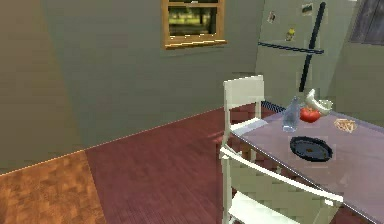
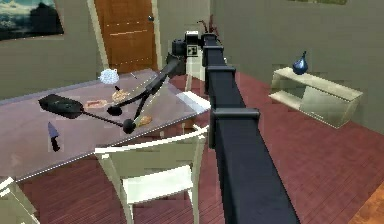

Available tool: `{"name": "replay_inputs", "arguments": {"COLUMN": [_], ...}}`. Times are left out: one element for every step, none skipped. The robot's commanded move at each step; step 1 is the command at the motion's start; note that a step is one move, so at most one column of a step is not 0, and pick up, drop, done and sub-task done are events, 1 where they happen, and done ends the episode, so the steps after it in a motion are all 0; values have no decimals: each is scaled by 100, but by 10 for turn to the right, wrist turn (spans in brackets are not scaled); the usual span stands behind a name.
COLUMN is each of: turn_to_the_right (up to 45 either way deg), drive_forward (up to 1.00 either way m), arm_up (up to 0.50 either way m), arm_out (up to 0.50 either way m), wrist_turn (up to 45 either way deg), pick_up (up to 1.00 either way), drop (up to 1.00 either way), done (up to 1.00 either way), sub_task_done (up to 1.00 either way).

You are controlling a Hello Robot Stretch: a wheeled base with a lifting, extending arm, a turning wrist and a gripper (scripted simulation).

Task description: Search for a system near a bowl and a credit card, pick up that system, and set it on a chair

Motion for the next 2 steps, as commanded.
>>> {"name": "replay_inputs", "arguments": {"turn_to_the_right": [0,0], "drive_forward": [0,0], "arm_up": [0,0], "arm_out": [0,0], "wrist_turn": [450,300], "pick_up": [0,0], "drop": [0,0], "done": [0,0], "sub_task_done": [0,0]}}
